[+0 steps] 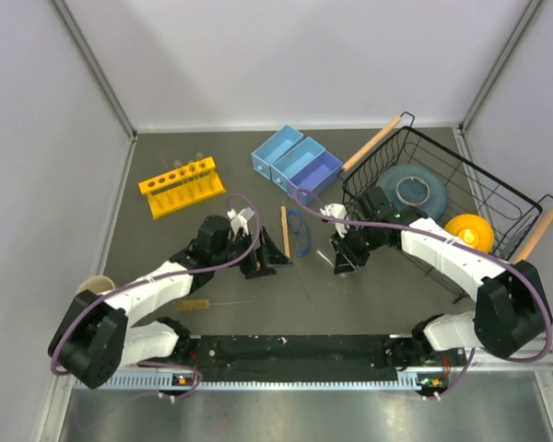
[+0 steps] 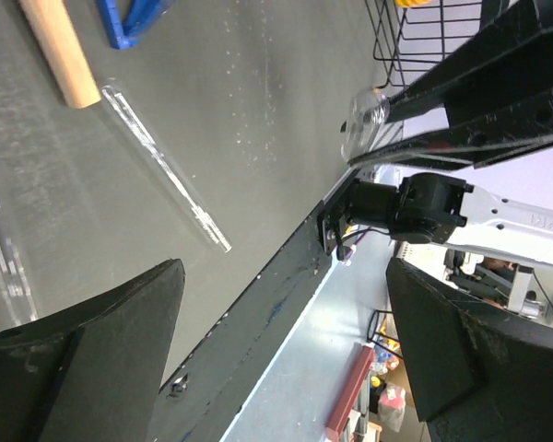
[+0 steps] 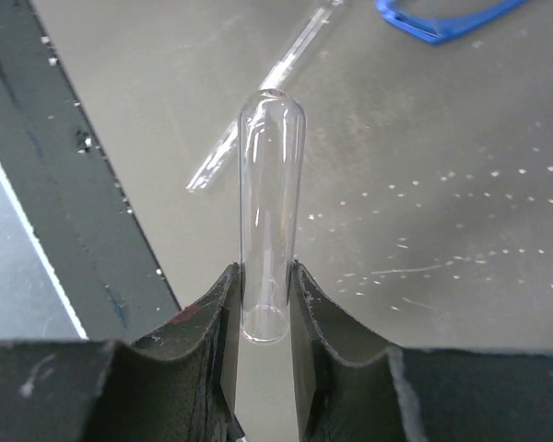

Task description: Organize the chemistry lab equipment

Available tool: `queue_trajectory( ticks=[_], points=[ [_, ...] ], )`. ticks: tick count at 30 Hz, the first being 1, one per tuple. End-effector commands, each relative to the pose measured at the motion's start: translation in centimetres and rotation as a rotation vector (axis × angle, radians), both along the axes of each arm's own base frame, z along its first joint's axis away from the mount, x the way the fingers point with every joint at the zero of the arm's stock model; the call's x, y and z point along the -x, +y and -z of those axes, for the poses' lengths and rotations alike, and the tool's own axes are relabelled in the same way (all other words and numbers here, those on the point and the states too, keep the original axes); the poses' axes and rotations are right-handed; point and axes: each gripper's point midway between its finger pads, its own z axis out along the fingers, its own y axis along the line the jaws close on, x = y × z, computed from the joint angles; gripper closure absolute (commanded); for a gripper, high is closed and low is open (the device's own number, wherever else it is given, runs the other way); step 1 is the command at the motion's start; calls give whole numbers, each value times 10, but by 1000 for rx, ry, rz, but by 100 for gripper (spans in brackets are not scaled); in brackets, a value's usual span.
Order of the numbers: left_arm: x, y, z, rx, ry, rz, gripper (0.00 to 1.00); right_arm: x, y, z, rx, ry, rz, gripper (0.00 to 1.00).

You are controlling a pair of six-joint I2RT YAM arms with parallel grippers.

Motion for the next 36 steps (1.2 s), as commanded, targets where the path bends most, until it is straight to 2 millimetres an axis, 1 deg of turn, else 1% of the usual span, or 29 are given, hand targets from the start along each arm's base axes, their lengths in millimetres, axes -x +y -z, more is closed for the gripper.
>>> queue_trajectory(
  ticks=[1, 2, 3, 4, 6, 8, 11, 16, 17, 18, 19, 20, 21, 22, 24, 30, 32, 33, 34, 36],
  points=[
    [-12, -22, -32, 124, -79, 7, 4, 18, 18, -30, -144, -43, -140, 83],
    [-11, -26, -34, 137, -77, 16, 4, 21, 21, -33, -155, -49, -157, 83],
    [-11, -28, -32, 142, -65, 20, 4, 26, 24, -35, -161, -59, -182, 83],
    [-11, -32, -39, 171, -71, 26, 5, 27, 25, -37, -165, -75, -197, 83],
    [-9, -38, -39, 187, -56, 40, 5, 30, 29, -39, -166, -88, -221, 83],
    [-9, -43, -45, 216, -56, 47, 6, 29, 30, -38, -161, -93, -230, 82],
    [-7, -48, -48, 235, -46, 53, 8, 30, 34, -40, -159, -99, -248, 82],
    [-5, -59, -53, 239, -43, 76, 16, 30, 41, -40, -150, -116, -283, 82],
    [-4, -61, -52, 237, -39, 82, 20, 29, 41, -40, -145, -116, -284, 82],
    [-3, -62, -48, 224, -22, 82, 21, 29, 43, -41, -147, -121, -289, 82],
    [-3, -65, -49, 221, -25, 91, 23, 28, 43, -41, -145, -123, -291, 82],
    [-2, -67, -48, 215, -23, 95, 29, 27, 43, -40, -141, -126, -291, 82],
    [-2, -68, -42, 197, -12, 96, 34, 26, 44, -41, -140, -128, -292, 82],
    [-2, -69, -43, 195, -11, 100, 39, 26, 44, -41, -140, -129, -290, 82],
    [0, -73, -40, 186, -4, 114, 44, 26, 44, -40, -136, -128, -290, 82],
    [1, -78, -39, 166, -3, 129, 50, 28, 43, -38, -134, -126, -294, 82],
    [1, -79, -40, 165, -3, 135, 54, 28, 43, -38, -132, -126, -294, 82],
    [1, -80, -42, 166, -6, 140, 57, 27, 43, -38, -131, -128, -294, 81],
    [2, -80, -42, 166, -6, 143, 64, 28, 43, -38, -130, -127, -295, 81],
    [4, -80, -42, 163, -5, 156, 71, 26, 43, -36, -122, -126, -292, 81]
  ],
)
